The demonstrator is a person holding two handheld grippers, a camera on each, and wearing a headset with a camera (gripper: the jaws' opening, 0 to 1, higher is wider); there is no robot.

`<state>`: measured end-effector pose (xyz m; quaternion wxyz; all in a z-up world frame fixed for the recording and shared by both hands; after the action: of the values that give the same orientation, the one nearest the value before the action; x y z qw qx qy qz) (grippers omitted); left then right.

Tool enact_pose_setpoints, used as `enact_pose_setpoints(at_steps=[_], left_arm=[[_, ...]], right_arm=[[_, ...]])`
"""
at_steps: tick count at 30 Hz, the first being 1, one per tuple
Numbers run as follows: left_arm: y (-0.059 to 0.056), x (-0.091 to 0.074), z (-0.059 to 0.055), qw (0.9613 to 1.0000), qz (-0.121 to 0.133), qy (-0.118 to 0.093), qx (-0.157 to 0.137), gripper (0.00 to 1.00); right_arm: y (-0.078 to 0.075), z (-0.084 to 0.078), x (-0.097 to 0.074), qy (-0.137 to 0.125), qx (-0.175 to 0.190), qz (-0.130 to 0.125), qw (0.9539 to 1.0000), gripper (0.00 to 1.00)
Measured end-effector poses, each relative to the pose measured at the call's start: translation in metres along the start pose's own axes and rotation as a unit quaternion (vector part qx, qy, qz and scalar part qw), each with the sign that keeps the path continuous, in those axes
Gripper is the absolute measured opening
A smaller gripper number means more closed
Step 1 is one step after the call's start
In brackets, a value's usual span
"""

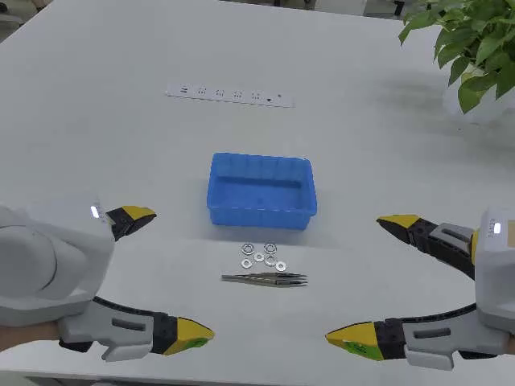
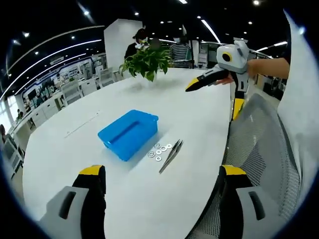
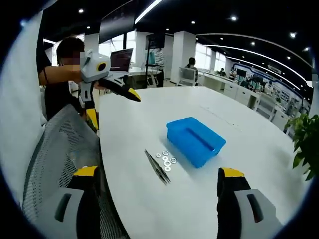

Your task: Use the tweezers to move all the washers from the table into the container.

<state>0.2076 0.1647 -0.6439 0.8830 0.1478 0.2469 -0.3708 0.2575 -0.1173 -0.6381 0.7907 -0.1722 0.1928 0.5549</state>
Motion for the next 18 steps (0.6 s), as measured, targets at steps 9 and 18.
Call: enact_pose_setpoints(at_steps=[9, 18], left_arm=[[-0.0039, 0.0026, 0.0011, 1.0, -0.004, 0.003, 0.003, 1.0], [-0.0001, 0.0006, 0.0006, 1.0, 0.002, 0.001, 0.002, 1.0]], right_arm=[[0.001, 0.0001, 0.0002, -0.003, 0.004, 0.0, 1.0, 0.98], [0.0012, 0.0005, 0.0006, -0.001, 0.003, 0.003, 1.0, 0.98]])
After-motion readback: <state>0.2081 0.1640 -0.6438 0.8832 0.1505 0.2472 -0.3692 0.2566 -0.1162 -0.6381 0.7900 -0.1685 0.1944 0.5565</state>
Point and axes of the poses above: the centre of the closed fingertips' face, and the gripper's own axes: x roughly forward along the fingers, y roughly to its left, z roughly out of its top, the point moved 9 cm from there along -x, roughly backward along the fingers, and after that the axes turned 2 degrees about -y, right-handed, at the moved point
